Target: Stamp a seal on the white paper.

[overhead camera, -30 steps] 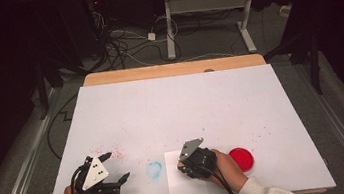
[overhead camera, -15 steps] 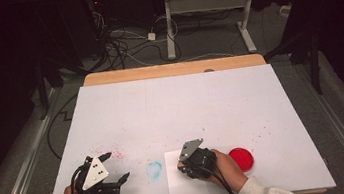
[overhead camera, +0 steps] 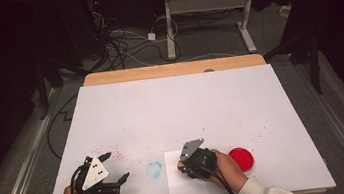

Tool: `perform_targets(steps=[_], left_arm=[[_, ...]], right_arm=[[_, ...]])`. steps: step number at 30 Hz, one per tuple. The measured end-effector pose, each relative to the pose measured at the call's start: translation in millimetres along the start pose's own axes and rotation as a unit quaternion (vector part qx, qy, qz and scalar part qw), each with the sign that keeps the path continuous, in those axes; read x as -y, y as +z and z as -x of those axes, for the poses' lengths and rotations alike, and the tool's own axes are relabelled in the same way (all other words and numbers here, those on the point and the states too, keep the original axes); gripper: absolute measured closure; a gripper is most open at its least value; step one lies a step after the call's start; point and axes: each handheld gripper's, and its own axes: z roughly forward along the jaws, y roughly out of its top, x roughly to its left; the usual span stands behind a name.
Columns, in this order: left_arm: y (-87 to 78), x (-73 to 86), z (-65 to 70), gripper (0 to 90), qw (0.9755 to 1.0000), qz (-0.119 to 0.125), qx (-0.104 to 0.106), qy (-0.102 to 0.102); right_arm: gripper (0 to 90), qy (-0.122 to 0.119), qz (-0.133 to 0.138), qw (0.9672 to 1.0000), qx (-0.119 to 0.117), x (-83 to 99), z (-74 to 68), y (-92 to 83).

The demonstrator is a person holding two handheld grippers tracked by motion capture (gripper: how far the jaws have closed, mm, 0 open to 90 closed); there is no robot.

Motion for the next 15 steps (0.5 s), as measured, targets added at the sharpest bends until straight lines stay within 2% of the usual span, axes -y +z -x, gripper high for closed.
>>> perform_targets(steps=[11, 12, 13, 14, 15], left_arm=[[0.0, 0.3, -1.0, 14.5, 1.0000, 0.000, 0.000, -0.002], [-0.2, 0.3, -1.0, 14.5, 1.0000, 0.001, 0.000, -0.002], [-0.3, 0.4, -1.1, 14.5, 1.0000, 0.001, 0.000, -0.002], [-0.3, 0.5, -1.2, 14.5, 1.0000, 0.001, 0.000, -0.002], [-0.3, 0.6, -1.2, 14.5, 1.0000, 0.002, 0.000, -0.003]], right_arm=[[75.9, -0.010, -0.001, 0.9999, 0.005, -1.9, 0.4, -1.7], [75.9, -0.012, 0.006, 0.9999, 0.009, -1.9, 0.1, -3.4], [75.9, -0.003, 0.015, 0.9999, -0.001, -2.3, 1.2, -6.2], [75.8, -0.001, 0.027, 0.9996, 0.011, -5.3, 3.0, -14.5], [75.8, -0.001, 0.027, 0.9996, 0.011, -5.3, 3.0, -14.5]])
